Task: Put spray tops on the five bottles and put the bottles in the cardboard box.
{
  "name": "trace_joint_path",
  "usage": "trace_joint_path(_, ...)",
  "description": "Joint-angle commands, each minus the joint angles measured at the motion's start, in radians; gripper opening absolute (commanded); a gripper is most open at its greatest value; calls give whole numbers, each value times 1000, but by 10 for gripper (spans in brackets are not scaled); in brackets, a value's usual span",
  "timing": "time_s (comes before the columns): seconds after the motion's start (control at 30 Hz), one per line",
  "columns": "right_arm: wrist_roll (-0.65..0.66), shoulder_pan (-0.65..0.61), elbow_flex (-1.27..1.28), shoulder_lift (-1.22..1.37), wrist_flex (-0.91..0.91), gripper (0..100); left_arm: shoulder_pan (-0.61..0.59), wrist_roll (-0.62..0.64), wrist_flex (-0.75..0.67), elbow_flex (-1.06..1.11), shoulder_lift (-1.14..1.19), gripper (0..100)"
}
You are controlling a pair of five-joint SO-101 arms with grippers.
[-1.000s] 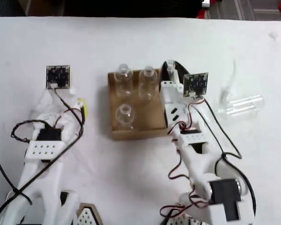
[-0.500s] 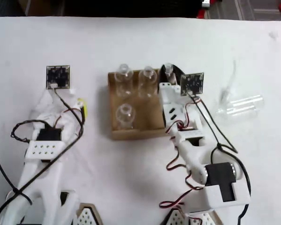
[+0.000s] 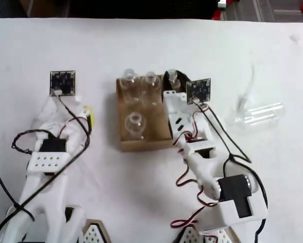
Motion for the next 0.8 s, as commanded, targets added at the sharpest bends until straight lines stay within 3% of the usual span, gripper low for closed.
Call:
trace_joint_path(0.0, -9, 30, -63, -1, -18, 16, 8, 5, -29, -9, -24, 94)
trace_joint_path(0.5, -3, 39, -66, 1, -8, 22, 10, 5, -29, -8, -24, 94)
trace_joint_path(0.7, -8, 36, -68, -2, 48, 176, 10, 5, -29, -9, -24, 94)
trace_joint_path(0.77, -9, 36, -68, -10, 50, 187, 10, 5, -29, -9, -24, 94)
